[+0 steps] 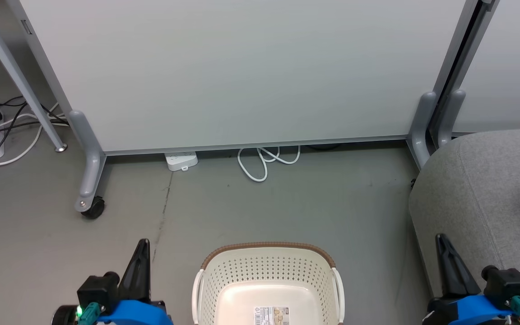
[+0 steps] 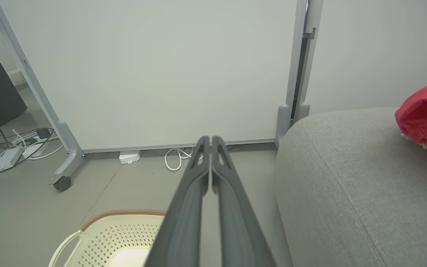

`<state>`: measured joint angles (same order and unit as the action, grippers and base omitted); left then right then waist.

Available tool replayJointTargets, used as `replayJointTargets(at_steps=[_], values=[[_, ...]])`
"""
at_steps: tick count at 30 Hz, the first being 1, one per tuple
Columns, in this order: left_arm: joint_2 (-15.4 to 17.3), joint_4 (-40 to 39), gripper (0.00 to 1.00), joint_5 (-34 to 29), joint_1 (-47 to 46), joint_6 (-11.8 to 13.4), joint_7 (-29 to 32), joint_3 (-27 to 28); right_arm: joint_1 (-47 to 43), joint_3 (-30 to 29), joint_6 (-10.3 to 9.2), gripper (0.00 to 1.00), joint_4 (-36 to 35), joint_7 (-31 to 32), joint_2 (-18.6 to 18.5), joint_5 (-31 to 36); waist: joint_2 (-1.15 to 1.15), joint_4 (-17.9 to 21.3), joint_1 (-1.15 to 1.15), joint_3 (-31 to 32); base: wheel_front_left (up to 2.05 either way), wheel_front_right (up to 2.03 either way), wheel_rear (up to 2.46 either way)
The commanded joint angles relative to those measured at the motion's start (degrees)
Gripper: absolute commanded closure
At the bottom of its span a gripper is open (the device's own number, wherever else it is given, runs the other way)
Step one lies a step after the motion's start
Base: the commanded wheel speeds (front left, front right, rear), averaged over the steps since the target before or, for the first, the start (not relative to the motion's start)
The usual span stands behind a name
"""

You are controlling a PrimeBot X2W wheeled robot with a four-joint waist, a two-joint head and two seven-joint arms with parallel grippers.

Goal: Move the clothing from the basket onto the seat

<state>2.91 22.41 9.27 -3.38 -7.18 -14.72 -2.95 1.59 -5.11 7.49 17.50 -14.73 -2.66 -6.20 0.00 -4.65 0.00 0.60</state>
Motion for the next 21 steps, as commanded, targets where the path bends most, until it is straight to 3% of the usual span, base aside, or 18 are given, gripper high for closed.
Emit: replayJointTargets(at_steps=[1, 21], values=[[0.0, -0.1, 1.0, 0.7, -0.2, 0.0, 0.2, 0.1, 0.3, -0.2, 0.0, 1.0, 0.0, 0.3, 0.0, -0.6, 0.0, 0.0, 0.0, 0.0, 0.0, 0.0, 0.0], [0.0, -2.3, 1.0, 21.9, -1.1, -0.1, 5.6, 2.6, 1.5, -0.5, 0.0, 1.0, -1.1, 5.7, -0.1, -22.7, 0.0, 0.8, 0.0, -0.1, 0.0, 0.0, 0.0]])
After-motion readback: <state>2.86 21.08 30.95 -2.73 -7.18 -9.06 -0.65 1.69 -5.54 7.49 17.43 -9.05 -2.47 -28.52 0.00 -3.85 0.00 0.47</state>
